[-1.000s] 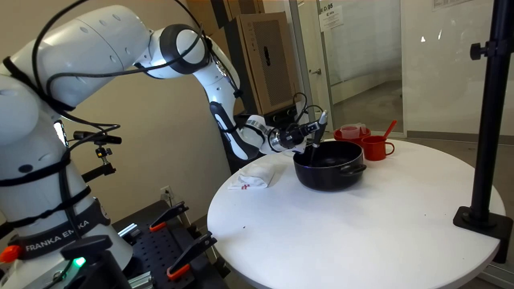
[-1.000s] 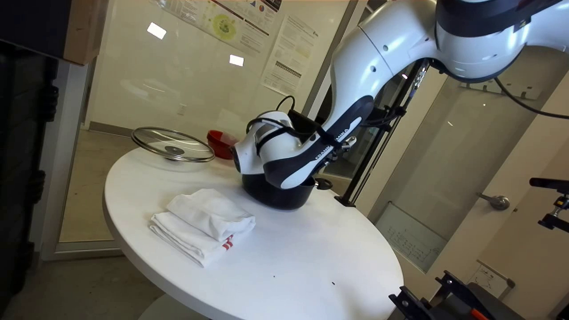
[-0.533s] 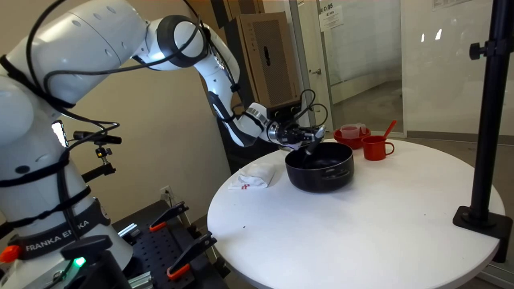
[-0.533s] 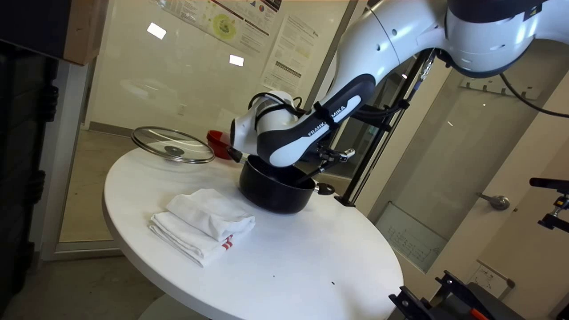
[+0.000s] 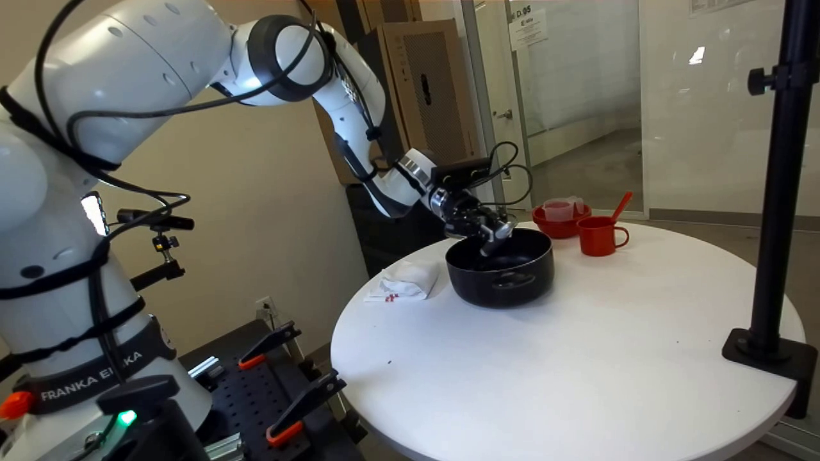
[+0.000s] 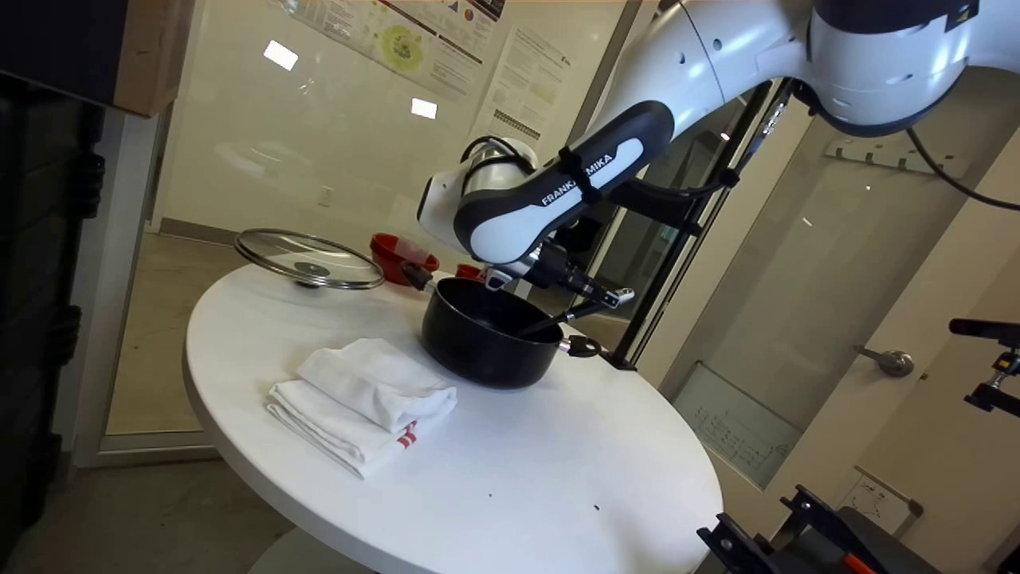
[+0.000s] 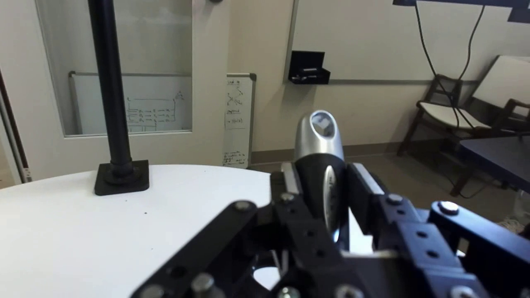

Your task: Use the ladle to mix in the pot

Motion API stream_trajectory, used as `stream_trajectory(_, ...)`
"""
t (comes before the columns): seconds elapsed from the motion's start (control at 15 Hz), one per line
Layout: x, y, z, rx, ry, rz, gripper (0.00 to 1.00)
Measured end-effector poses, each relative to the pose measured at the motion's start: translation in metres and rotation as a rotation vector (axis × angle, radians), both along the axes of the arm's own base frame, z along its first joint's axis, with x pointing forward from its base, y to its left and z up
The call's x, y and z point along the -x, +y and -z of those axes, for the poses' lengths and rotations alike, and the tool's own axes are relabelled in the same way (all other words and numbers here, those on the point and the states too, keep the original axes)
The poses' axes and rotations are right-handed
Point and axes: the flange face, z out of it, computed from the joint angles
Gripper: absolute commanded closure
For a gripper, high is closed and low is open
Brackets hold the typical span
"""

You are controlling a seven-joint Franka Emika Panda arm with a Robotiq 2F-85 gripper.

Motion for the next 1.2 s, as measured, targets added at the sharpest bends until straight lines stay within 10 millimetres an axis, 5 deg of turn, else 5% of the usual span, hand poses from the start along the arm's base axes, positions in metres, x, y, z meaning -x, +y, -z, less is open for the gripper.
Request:
stream_trajectory(0.6, -0.019, -0.009, -0.017, -0.126, -0.076, 0.081, 0.92)
stream_trajectory(1.2, -0.046, -0.003, -0.069, -0.258, -0.214, 0.046, 0.92)
